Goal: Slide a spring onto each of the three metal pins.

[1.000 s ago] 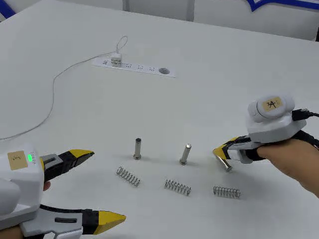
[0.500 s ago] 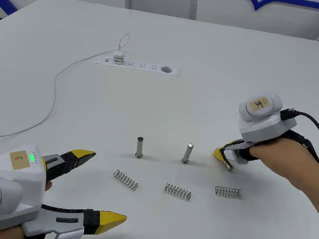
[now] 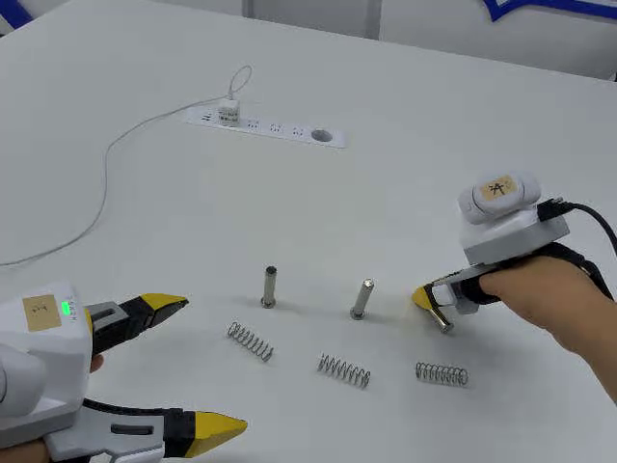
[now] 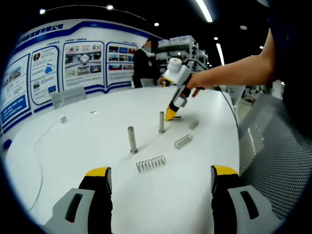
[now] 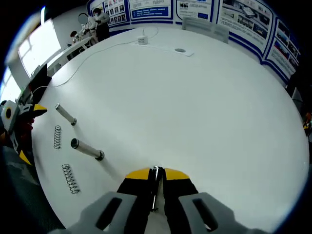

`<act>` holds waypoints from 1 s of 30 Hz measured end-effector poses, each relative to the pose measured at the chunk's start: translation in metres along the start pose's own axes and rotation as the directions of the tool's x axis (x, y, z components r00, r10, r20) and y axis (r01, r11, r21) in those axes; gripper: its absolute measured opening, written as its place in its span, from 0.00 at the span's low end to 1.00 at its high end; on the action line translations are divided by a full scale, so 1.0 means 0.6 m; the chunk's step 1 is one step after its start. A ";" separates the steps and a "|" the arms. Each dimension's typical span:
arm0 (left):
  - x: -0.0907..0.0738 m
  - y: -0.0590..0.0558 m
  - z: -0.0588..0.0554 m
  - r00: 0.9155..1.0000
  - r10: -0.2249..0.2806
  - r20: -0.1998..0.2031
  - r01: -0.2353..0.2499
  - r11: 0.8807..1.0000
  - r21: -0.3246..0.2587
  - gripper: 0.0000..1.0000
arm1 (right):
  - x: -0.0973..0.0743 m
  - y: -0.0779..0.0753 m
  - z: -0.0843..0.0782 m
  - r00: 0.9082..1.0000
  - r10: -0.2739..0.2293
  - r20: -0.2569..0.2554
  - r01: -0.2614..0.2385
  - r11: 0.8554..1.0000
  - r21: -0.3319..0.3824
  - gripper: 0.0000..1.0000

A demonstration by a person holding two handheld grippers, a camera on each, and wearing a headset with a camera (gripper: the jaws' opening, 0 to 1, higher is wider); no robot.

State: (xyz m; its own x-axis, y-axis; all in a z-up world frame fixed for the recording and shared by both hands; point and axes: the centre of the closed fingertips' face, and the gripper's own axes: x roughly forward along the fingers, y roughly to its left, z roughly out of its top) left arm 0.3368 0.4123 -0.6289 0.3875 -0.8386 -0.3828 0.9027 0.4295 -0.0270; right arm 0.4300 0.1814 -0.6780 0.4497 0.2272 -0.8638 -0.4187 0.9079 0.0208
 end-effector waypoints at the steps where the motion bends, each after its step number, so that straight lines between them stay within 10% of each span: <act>1: 0.000 0.000 0.000 1.000 0.000 0.000 0.000 1.000 0.000 0.85 | 0.000 0.000 -0.001 1.000 -0.001 -0.003 0.001 1.000 0.001 0.10; 12: 0.003 -0.001 0.003 1.000 -0.006 -0.001 0.006 1.000 0.004 0.85 | 0.001 0.000 -0.002 0.996 -0.025 -0.086 0.025 1.000 -0.011 0.09; 30: -0.002 0.002 0.014 1.000 0.002 0.010 -0.003 1.000 0.023 0.84 | -0.031 0.008 -0.002 0.998 -0.032 0.055 0.032 0.999 0.006 0.09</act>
State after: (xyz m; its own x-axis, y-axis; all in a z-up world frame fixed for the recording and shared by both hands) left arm 0.3393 0.4108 -0.6207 0.3916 -0.8410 -0.3733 0.9057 0.4238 -0.0047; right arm 0.4189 0.1809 -0.6622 0.5060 0.2167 -0.8349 -0.3991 0.9169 -0.0039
